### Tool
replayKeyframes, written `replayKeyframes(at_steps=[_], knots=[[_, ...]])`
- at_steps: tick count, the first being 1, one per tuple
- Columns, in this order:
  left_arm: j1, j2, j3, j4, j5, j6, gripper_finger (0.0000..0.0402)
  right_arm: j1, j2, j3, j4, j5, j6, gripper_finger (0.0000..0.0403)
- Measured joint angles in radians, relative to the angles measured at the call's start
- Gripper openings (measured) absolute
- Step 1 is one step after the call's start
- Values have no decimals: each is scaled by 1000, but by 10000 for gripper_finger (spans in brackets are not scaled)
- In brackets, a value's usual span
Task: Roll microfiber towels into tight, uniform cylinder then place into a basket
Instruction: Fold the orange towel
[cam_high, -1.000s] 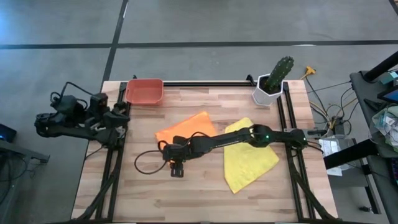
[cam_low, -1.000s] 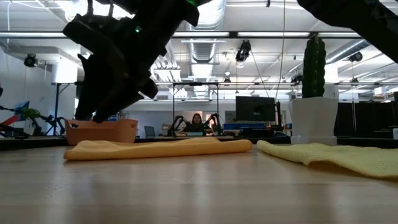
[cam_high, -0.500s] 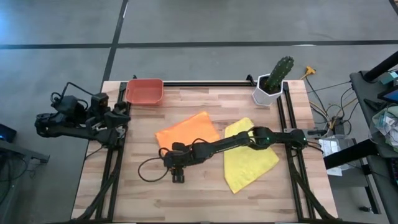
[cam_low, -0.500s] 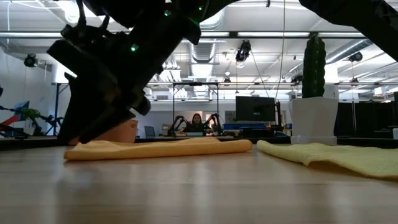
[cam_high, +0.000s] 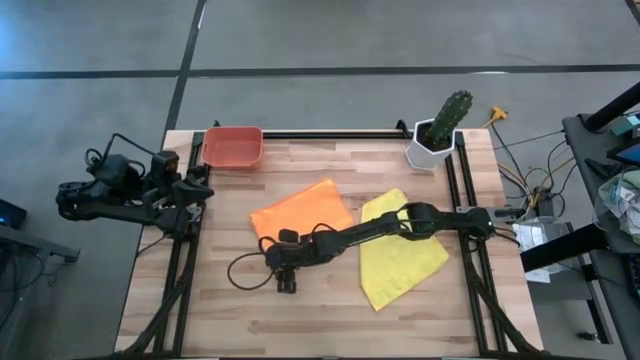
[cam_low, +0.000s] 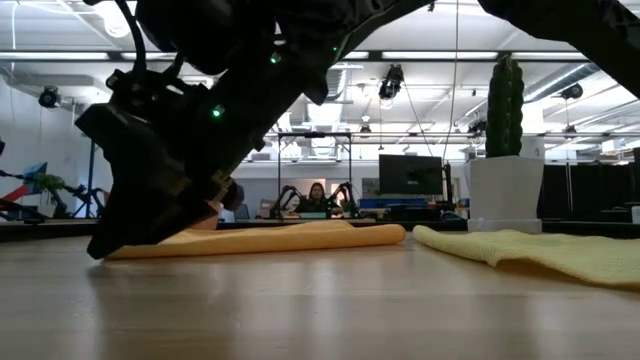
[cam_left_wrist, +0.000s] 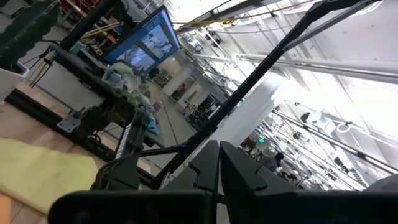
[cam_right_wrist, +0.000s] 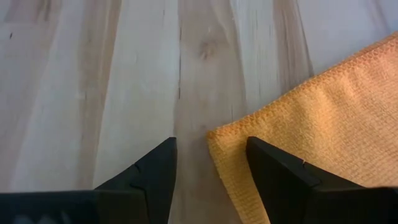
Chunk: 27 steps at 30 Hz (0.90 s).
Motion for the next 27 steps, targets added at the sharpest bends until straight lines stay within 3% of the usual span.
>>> replayKeyframes(at_steps=[7,11,16,21,27], knots=[[0,5,-1,-1,0,-3,0,-7,19,-28,36,-21,29,149],[0,5,-8,-10,0,-22,0,-18,50,-16,37,-104,129,96],[0,6,-14,-10,0,-25,0,-21,50,21,14,-133,180,20],[0,-1,-14,-9,0,-38,0,-17,51,112,-52,-191,174,10],[0,-42,-11,-11,8,-49,0,-25,16,266,-296,-207,133,9]])
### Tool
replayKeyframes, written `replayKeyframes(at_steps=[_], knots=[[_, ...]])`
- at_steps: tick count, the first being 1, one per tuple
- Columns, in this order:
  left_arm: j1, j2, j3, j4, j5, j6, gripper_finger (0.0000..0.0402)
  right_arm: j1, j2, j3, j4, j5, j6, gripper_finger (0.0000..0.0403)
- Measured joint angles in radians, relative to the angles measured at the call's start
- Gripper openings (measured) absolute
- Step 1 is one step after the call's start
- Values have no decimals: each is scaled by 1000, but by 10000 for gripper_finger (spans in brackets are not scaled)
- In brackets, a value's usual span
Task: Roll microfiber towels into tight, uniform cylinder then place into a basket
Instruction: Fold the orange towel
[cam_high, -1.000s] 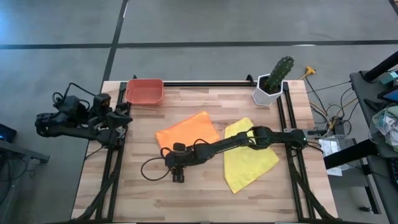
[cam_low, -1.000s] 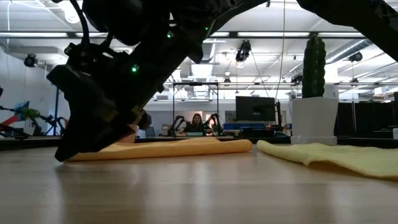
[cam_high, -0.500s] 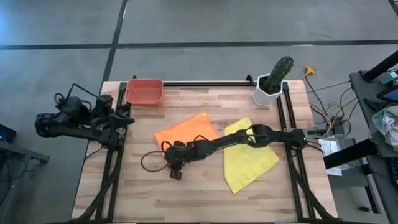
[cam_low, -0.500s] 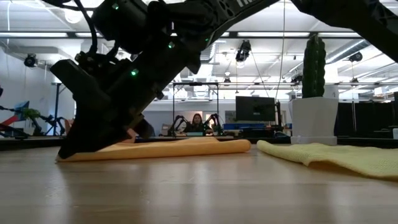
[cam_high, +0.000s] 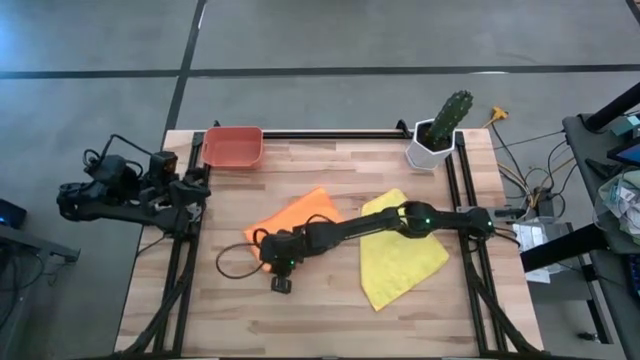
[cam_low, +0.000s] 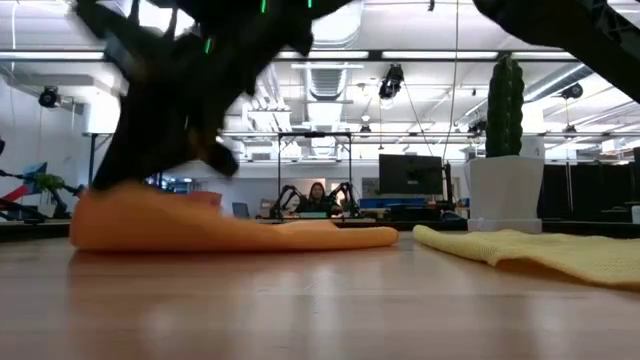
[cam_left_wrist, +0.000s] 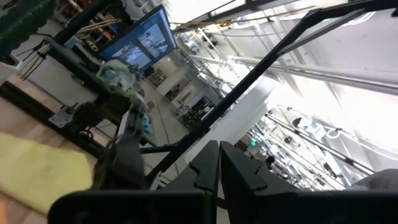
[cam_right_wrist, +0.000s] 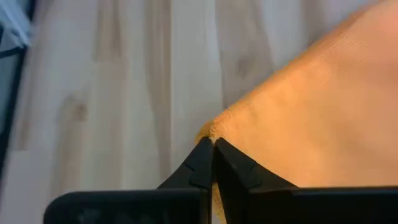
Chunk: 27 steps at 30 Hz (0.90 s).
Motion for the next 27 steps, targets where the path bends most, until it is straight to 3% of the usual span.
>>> replayKeyframes(at_steps=[2,8,15,19,27], knots=[[0,-21,4,-43,-25,6,0,-3,-22,54,-84,7,-34,9],[0,-66,32,-301,-64,90,0,-12,-140,42,-180,23,-35,9],[0,-77,13,-369,87,115,8,-25,-220,48,-272,90,-15,9],[-1,-39,2,-376,171,116,42,-41,-231,47,-277,96,43,9],[-1,99,-9,-395,202,174,147,-56,-237,48,-279,95,81,9]])
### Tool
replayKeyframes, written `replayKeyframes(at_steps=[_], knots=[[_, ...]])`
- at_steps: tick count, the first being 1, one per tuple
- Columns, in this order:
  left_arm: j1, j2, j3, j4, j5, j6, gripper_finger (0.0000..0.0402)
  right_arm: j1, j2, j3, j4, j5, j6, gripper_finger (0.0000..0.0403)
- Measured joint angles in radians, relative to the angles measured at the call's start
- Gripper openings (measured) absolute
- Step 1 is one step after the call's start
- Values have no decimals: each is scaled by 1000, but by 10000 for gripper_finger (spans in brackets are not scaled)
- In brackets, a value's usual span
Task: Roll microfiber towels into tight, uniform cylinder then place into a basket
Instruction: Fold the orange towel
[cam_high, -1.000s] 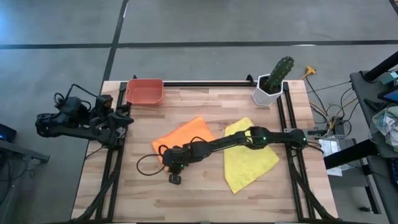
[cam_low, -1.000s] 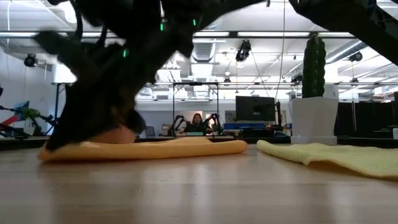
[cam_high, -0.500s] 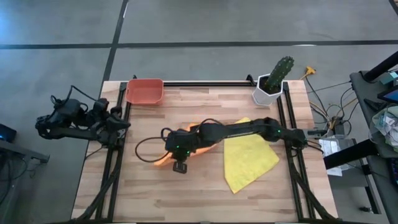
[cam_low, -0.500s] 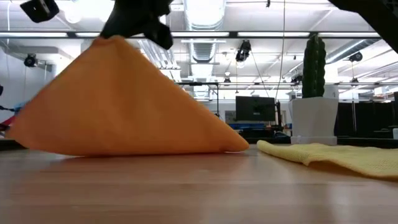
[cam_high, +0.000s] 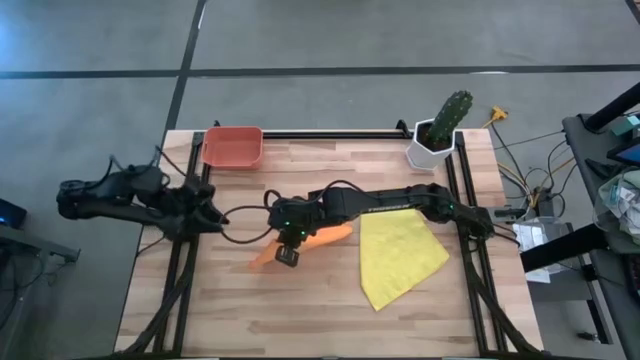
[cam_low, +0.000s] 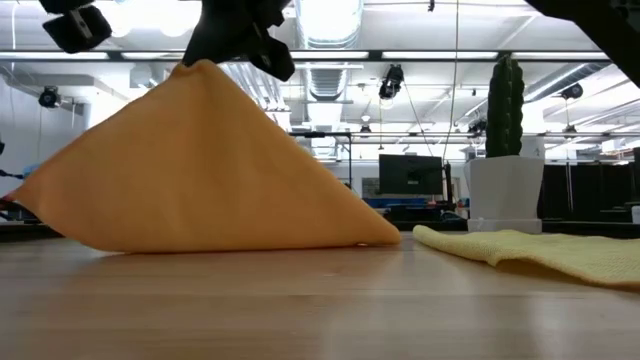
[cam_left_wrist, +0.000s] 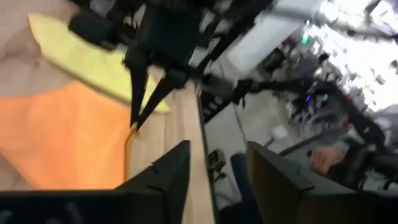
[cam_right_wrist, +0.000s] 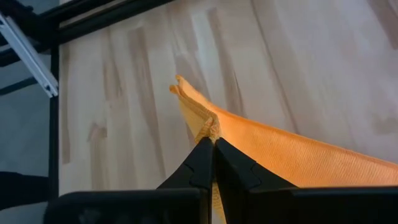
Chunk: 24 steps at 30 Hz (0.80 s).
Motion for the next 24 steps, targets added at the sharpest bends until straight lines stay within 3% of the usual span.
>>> replayKeyframes(at_steps=[6,13,24], knots=[[-15,113,0,-20,91,60,206,-10,-5,0,-11,5,5,9],[-37,195,-10,-178,85,195,217,-20,-30,3,-40,6,17,9],[-37,254,-118,40,26,168,218,-39,-52,3,-46,42,18,9]])
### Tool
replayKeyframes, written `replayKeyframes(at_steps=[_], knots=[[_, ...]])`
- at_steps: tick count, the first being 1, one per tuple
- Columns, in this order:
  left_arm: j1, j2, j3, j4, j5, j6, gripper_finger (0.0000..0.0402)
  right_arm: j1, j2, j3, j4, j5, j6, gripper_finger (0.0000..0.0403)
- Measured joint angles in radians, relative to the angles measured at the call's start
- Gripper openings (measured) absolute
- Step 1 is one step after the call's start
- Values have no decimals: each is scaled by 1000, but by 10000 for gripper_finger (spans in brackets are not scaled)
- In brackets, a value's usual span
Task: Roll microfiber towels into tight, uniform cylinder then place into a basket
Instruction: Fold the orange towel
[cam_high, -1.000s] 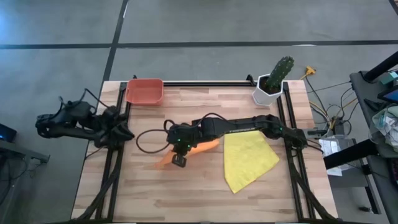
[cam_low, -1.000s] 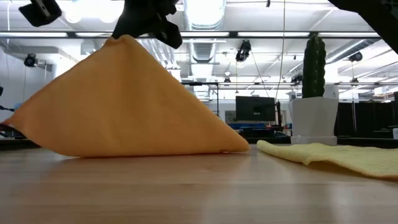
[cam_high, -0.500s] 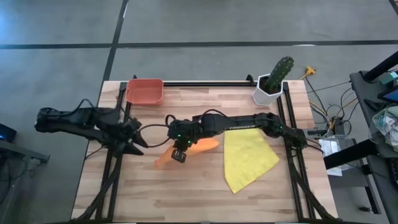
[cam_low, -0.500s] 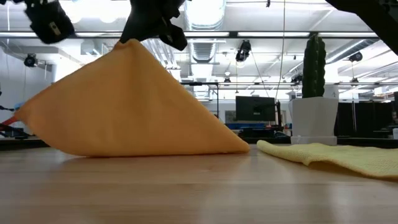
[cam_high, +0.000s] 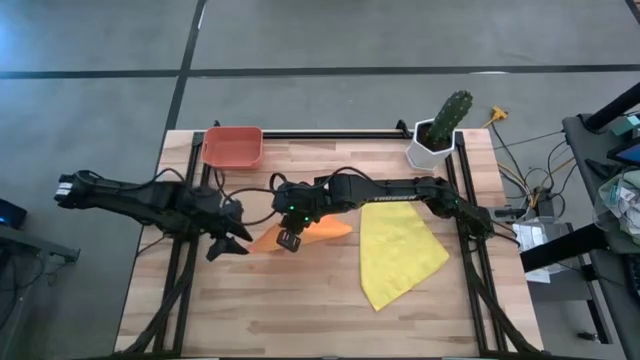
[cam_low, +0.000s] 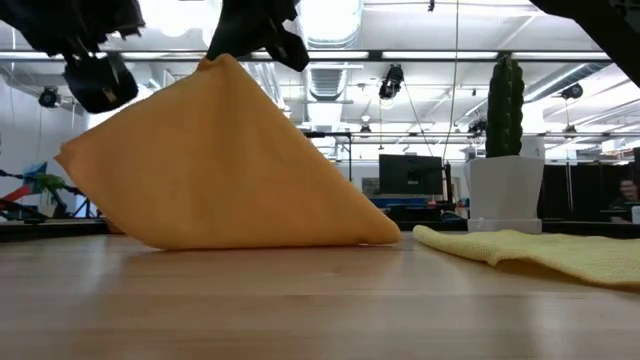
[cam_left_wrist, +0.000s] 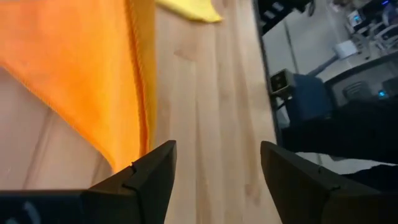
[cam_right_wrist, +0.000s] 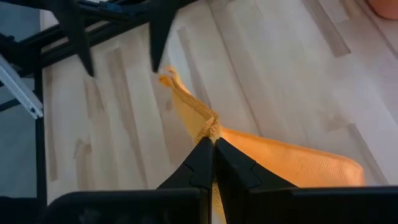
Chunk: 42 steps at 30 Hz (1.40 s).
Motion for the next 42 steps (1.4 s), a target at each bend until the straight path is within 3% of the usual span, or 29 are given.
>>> replayKeyframes(at_steps=[23,28,36,42], knots=[[-9,207,-37,-1,-38,-2,209,0,-24,0,-7,-10,-12,9],[-16,228,-35,-34,-38,-3,155,-7,-40,0,-30,-8,-16,9],[-16,171,-27,-43,-56,-29,16,-19,-63,0,-76,33,-34,9],[-16,117,-27,-53,-72,-62,3,-27,-65,0,-81,42,-46,9]])
